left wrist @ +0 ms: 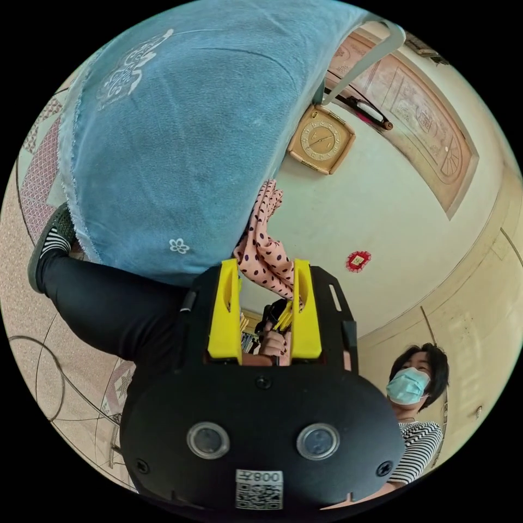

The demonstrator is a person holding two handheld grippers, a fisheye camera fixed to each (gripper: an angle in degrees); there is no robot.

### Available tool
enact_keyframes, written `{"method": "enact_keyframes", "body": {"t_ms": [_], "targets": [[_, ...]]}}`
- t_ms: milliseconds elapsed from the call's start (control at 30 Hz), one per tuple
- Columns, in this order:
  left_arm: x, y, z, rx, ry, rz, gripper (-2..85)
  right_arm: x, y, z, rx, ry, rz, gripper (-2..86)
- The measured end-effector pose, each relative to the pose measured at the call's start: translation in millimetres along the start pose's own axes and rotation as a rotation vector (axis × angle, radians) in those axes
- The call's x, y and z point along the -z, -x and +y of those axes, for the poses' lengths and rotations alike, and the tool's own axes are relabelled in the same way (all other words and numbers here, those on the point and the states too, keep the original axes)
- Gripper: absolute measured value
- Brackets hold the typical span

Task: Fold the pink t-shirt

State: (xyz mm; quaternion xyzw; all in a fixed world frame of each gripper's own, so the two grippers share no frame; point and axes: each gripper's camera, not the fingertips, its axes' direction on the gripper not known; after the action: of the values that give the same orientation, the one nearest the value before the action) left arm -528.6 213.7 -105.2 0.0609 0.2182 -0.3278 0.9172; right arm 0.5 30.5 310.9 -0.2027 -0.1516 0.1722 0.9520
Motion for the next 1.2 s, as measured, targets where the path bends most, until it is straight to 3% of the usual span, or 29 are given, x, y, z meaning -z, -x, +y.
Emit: {"method": "enact_keyframes", "body": {"t_ms": [300, 1200], "targets": [[-16, -14, 14, -0.083, 0.046, -0.022, 3.2, 17, -3, 26, 0.001, -0.020, 0.031, 1.2], [-141, -61, 184, -0.431, 0.370, 0.119, 2.1, 136, 79, 248, 0.327, -0.114, 0.119, 0.9]]}}
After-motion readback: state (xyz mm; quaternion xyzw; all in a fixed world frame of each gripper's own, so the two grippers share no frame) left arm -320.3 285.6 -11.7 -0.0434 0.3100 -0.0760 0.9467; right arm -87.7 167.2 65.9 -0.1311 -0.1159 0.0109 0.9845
